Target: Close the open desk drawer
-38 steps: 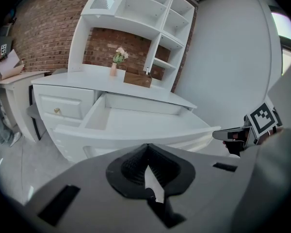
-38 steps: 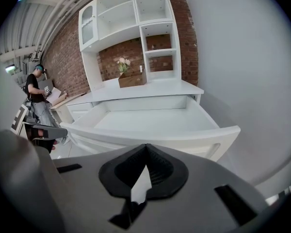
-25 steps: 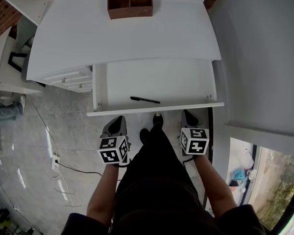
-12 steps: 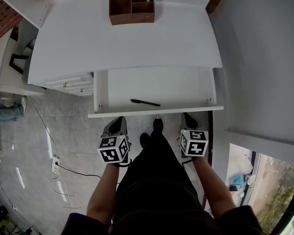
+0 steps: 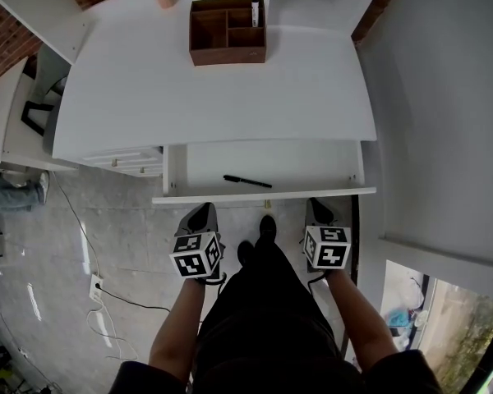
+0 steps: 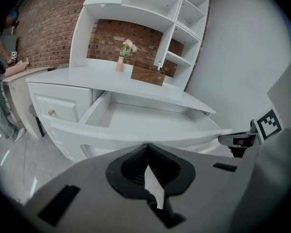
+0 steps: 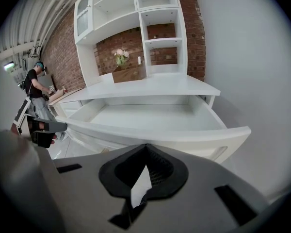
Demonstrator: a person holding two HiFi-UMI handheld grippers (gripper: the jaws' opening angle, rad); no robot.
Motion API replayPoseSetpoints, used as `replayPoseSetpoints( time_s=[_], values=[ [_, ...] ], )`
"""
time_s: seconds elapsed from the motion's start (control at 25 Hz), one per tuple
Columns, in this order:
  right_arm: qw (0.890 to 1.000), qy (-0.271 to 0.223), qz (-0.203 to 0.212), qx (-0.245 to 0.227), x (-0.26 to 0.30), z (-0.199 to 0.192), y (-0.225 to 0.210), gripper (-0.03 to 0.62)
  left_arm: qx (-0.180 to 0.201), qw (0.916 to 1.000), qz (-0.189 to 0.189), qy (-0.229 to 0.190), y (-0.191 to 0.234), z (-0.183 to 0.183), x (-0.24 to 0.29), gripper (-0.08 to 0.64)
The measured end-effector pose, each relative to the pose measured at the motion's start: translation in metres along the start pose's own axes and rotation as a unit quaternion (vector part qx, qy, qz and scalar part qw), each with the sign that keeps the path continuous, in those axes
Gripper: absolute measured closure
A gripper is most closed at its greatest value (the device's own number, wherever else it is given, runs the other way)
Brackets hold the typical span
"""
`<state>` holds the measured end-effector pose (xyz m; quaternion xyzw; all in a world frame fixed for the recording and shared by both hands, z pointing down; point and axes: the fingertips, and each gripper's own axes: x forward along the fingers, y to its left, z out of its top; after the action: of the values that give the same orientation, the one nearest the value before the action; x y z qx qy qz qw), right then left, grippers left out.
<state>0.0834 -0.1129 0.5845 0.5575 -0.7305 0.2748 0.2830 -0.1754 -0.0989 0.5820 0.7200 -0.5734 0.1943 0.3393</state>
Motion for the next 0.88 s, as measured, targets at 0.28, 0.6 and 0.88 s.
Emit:
replayPoseSetpoints(
  time_s=[0.28, 0.6, 0.88],
  values=[
    [1.0, 0.002, 0.005, 0.0, 0.019, 0.022, -0.006, 0.588, -0.006, 1.0, 0.006, -0.002, 0.004, 0.022, 0.02, 0.551],
    [1.0, -0.002, 0.016, -0.003, 0.042, 0.047, -0.013, 0.588, -0.005, 0.9999, 0.015, -0.006, 0.009, 0.047, 0.044, 0.551],
    [1.0, -0.008, 0.02, 0.001, 0.059, 0.065, -0.018, 0.588, -0.014, 0.9996, 0.02, -0.011, 0.013, 0.065, 0.062, 0.551]
  ],
)
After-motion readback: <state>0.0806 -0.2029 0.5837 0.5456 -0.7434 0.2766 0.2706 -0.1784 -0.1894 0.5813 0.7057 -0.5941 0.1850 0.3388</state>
